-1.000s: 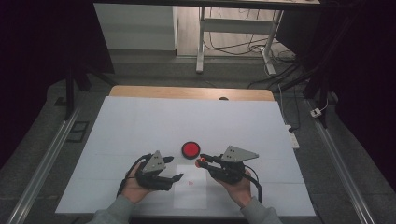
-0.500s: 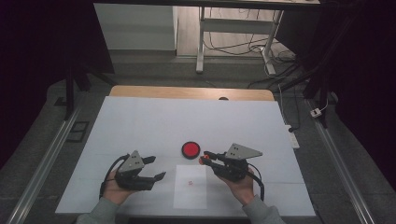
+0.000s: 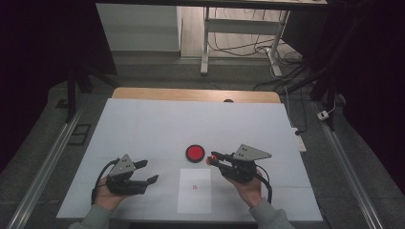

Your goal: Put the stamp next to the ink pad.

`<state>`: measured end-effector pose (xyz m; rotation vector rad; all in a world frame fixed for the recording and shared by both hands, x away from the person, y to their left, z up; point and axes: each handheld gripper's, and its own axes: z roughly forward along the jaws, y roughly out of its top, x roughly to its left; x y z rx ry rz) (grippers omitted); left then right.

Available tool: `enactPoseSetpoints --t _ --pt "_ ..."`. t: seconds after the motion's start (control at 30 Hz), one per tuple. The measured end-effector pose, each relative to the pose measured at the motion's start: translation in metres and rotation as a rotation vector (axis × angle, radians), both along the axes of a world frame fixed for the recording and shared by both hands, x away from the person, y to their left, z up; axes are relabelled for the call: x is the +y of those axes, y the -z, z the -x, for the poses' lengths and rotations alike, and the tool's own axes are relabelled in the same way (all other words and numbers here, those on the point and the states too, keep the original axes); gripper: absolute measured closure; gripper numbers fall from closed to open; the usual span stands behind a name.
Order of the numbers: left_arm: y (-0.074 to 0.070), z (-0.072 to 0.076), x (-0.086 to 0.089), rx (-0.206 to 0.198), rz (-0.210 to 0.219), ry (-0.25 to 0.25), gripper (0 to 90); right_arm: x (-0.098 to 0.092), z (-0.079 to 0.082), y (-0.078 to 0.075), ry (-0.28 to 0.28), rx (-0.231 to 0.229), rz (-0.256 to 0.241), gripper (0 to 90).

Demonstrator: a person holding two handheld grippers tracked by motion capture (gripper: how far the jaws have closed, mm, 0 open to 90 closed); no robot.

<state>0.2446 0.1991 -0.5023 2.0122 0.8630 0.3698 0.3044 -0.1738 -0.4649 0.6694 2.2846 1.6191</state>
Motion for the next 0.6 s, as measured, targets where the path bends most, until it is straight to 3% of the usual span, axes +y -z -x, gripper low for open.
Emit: enactPoseSetpoints --t 0.3,0.6 --pt "0.003 -0.002 0.003 0.005 -0.006 -0.011 30.1 -0.005 -0.01 0.001 0.033 0.001 0.012 72.5" --pt "0.004 -0.001 0.004 0.008 -0.008 -0.018 30.0 -0.009 -0.031 0.006 0.087 0.008 0.058 72.5"
